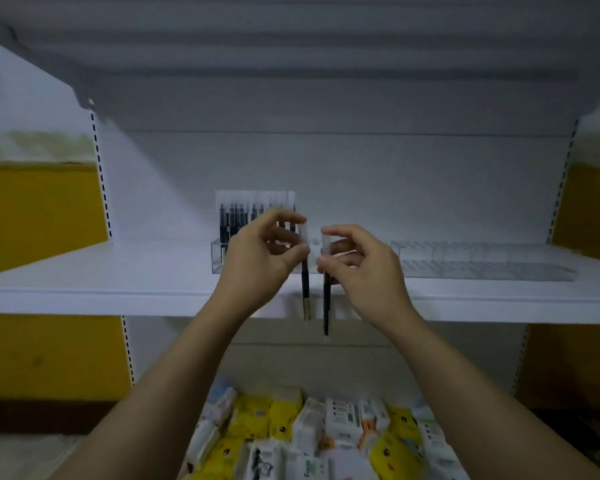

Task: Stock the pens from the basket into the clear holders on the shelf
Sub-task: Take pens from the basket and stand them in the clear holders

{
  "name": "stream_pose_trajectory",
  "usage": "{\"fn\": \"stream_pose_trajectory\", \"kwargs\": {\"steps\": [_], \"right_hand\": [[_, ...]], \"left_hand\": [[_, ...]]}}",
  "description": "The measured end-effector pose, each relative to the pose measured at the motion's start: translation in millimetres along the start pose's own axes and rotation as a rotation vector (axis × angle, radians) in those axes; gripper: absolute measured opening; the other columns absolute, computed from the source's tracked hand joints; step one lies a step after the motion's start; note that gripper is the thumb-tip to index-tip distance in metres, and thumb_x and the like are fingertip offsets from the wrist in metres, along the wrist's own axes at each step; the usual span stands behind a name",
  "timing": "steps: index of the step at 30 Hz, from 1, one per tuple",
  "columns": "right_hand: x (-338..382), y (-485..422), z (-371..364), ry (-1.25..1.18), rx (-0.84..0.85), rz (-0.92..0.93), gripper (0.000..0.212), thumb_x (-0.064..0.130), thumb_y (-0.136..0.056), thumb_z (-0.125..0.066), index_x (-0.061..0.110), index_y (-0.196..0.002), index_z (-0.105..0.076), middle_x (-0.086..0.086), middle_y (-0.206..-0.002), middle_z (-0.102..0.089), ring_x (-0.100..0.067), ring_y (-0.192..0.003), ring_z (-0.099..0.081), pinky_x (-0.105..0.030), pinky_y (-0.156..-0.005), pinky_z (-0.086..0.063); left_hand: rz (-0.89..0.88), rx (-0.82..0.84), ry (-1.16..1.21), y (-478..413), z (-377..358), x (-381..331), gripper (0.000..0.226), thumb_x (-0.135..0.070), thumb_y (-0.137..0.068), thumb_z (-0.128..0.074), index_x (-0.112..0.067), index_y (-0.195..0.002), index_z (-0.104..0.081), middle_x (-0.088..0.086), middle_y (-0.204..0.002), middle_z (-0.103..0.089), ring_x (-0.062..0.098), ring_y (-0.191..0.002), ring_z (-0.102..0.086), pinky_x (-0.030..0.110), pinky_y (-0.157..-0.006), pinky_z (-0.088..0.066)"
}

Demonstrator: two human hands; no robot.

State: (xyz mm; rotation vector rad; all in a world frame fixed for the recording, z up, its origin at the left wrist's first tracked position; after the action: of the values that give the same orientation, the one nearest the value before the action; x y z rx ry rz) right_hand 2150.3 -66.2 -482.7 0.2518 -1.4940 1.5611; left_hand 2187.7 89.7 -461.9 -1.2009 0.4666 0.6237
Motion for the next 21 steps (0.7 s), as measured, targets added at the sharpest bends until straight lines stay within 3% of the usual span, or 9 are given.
{"fn": "stream_pose_trajectory", "kwargs": {"steps": [3, 7, 13, 21], "right_hand": [[12, -28, -8, -0.060, -0.011, 0.024, 0.030, 0.013, -0.086, -0.071, 0.029, -0.109, -0.062, 0.000, -0.093, -0.065, -0.019, -0.084, -0.070, -0.040, -0.074, -0.060], [21, -65, -15, -0.099, -0.060, 0.073, 0.029, 0.014, -0.086, -0.070, 0.028, -0.109, -0.058, 0.000, -0.093, -0.063, -0.017, -0.081, -0.070, -0.036, -0.072, -0.061], [15, -115, -22, -0.052, -0.148, 0.131, 0.026, 0.017, -0.085, -0.071, 0.029, -0.103, -0.056, 0.002, -0.093, -0.062, -0.018, -0.081, -0.069, -0.040, -0.072, -0.061], [-7, -151, -33, -0.017, -0.166, 0.137, 0.025, 0.017, -0.086, -0.071, 0.026, -0.104, -0.056, 0.006, -0.090, -0.060, -0.016, -0.079, -0.068, -0.041, -0.073, -0.060]], "left_hand": [[-0.041, -0.028, -0.029, -23, 14, -7, 0.029, -0.016, -0.083, -0.073, -0.026, -0.108, -0.062, -0.003, -0.088, -0.071, 0.009, -0.076, -0.069, 0.033, -0.071, -0.060], [-0.074, -0.099, -0.059, -54, 27, -10, 0.027, -0.019, -0.084, -0.071, -0.027, -0.108, -0.061, -0.005, -0.089, -0.072, 0.004, -0.078, -0.068, 0.021, -0.071, -0.057], [-0.105, -0.168, -0.108, -96, 38, 3, 0.026, -0.018, -0.085, -0.071, -0.028, -0.106, -0.061, -0.007, -0.087, -0.071, 0.001, -0.075, -0.067, 0.010, -0.063, -0.053], [-0.114, -0.150, -0.177, -125, 27, 27, 0.025, -0.019, -0.085, -0.071, -0.031, -0.104, -0.060, -0.010, -0.090, -0.069, -0.003, -0.078, -0.066, 0.007, -0.064, -0.051]]}}
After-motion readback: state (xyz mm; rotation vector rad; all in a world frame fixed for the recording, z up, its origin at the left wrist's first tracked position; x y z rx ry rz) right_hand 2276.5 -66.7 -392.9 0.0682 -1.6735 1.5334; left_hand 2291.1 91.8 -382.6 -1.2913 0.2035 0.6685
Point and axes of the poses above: each hand's wrist, its own y-axis away from the middle knuckle, its own z-axis out of the back of the hand, x = y × z, the point moved 4 cm from there along -y, towards the middle knuckle
